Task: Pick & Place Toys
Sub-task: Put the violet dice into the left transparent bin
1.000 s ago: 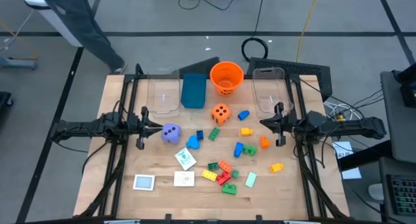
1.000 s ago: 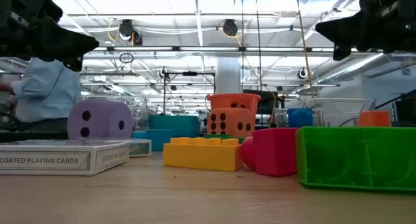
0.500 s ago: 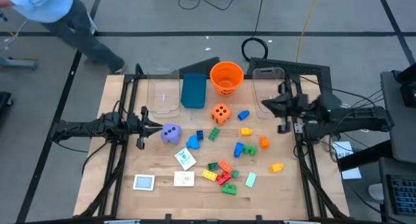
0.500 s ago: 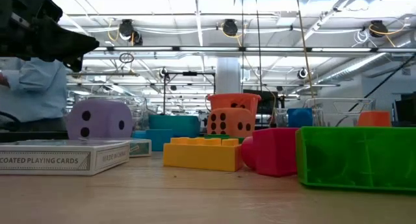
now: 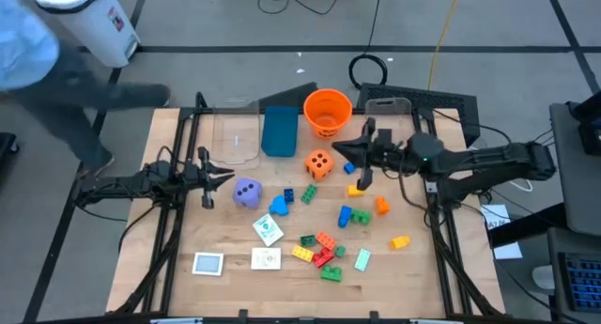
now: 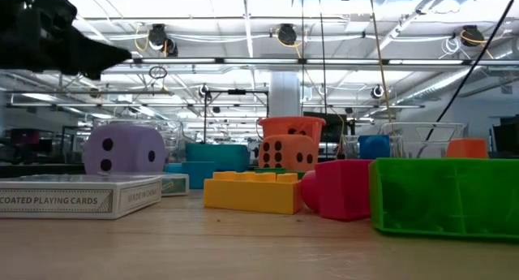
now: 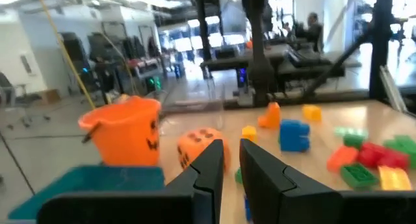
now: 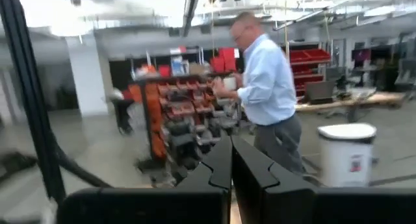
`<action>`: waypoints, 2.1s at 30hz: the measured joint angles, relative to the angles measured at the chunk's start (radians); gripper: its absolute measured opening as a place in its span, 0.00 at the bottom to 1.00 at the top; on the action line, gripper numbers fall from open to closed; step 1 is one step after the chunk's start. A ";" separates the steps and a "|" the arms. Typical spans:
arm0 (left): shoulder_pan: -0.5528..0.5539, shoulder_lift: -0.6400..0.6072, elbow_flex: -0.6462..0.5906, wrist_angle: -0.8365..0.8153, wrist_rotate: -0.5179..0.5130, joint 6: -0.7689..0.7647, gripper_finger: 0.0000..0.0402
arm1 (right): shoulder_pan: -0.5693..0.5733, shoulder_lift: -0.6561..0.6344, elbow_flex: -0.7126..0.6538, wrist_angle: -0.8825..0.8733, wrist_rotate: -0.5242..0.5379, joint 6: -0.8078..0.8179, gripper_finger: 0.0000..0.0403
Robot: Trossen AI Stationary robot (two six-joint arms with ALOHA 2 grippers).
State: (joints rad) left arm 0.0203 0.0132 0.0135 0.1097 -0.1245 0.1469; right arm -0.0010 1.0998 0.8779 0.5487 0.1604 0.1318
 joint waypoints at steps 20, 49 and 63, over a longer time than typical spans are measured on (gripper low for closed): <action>0.000 0.349 0.501 0.061 0.099 -0.002 0.16 | 0.029 0.112 0.328 -0.271 -0.004 -0.001 0.00; 0.001 1.123 0.850 0.119 0.064 -0.443 0.16 | 0.029 0.214 0.417 -0.396 -0.083 0.039 0.00; 0.019 1.098 0.849 0.199 0.097 -0.289 0.16 | 0.029 0.214 0.417 -0.397 -0.083 0.039 0.00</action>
State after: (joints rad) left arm 0.0398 1.1107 0.8623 0.3087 -0.0271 -0.1417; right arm 0.0280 1.3136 1.2949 0.1516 0.0772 0.1711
